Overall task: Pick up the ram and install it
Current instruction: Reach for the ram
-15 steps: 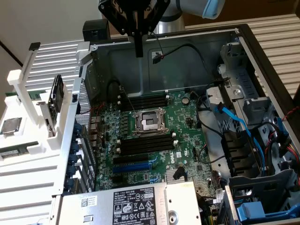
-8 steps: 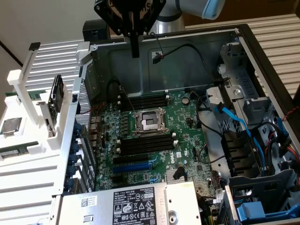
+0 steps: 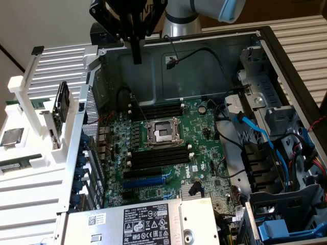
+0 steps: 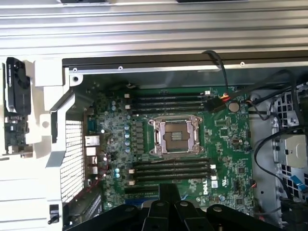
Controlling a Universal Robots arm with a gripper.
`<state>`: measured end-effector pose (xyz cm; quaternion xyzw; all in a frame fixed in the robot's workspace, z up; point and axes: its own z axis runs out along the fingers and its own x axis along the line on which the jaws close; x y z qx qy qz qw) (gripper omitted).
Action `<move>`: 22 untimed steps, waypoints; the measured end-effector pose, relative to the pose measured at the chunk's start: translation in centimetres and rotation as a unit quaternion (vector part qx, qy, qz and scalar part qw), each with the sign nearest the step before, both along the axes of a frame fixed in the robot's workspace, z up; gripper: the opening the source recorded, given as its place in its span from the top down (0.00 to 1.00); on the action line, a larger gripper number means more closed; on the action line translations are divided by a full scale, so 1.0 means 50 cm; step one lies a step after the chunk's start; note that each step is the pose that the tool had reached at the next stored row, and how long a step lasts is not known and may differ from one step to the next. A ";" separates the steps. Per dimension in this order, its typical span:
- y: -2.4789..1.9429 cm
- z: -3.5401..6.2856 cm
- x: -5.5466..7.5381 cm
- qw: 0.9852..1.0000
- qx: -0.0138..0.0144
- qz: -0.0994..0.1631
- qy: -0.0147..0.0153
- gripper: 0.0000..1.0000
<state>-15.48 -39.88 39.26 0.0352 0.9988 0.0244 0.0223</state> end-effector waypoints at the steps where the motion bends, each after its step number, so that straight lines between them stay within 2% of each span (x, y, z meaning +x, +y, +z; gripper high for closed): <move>1: 0.0000 0.000 -0.009 1.000 0.000 0.000 -0.001 0.90; 10: 0.0001 0.000 -0.087 1.000 0.000 -0.001 -0.001 0.90; 11: 0.0001 0.000 -0.104 1.000 0.000 -0.001 -0.001 0.90; 21: 0.0014 -0.001 -0.202 1.000 -0.001 -0.001 -0.002 0.90; 22: 0.0022 -0.001 -0.239 1.000 -0.001 -0.001 -0.003 0.90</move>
